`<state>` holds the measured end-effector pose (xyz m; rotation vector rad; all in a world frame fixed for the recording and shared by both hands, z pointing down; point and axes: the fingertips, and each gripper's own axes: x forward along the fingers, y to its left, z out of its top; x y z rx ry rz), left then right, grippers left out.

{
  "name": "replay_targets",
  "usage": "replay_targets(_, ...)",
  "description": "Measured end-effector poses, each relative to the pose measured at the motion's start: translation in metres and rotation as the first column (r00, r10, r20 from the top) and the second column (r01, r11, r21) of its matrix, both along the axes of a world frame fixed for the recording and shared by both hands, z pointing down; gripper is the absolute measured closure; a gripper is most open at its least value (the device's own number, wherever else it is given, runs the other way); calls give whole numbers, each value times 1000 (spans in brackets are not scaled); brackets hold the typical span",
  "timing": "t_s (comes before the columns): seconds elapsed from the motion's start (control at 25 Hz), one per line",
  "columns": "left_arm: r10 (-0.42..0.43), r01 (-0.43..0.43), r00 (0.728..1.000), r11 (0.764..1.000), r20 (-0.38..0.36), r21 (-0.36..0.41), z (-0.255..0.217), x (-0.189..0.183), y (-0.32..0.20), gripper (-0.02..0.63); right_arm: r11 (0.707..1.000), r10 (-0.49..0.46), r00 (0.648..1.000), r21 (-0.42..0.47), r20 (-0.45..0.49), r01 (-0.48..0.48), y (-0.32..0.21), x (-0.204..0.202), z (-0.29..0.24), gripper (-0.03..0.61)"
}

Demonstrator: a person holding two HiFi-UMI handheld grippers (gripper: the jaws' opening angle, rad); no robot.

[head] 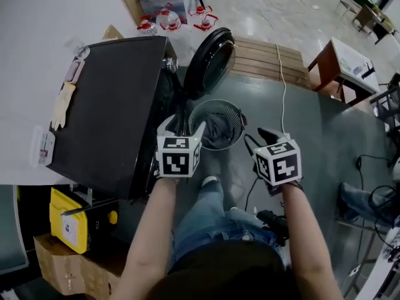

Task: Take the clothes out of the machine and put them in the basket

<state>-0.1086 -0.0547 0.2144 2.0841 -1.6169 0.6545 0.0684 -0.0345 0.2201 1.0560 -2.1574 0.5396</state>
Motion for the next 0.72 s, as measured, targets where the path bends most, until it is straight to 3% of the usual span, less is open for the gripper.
replay_targets(0.28, -77, 76, 997, 996, 9, 50, -27, 22, 54, 307, 997, -73, 997, 41, 27, 72, 52, 19, -26, 405)
replay_targets(0.48, -124, 123, 992, 986, -4, 112, -55, 39, 90, 307, 995, -68, 996, 80, 63, 63, 80, 44, -49, 405)
replay_targets(0.72, -130, 120, 991, 974, 40, 192, -78, 55, 127, 307, 992, -61, 992, 121, 113, 48, 109, 69, -68, 405)
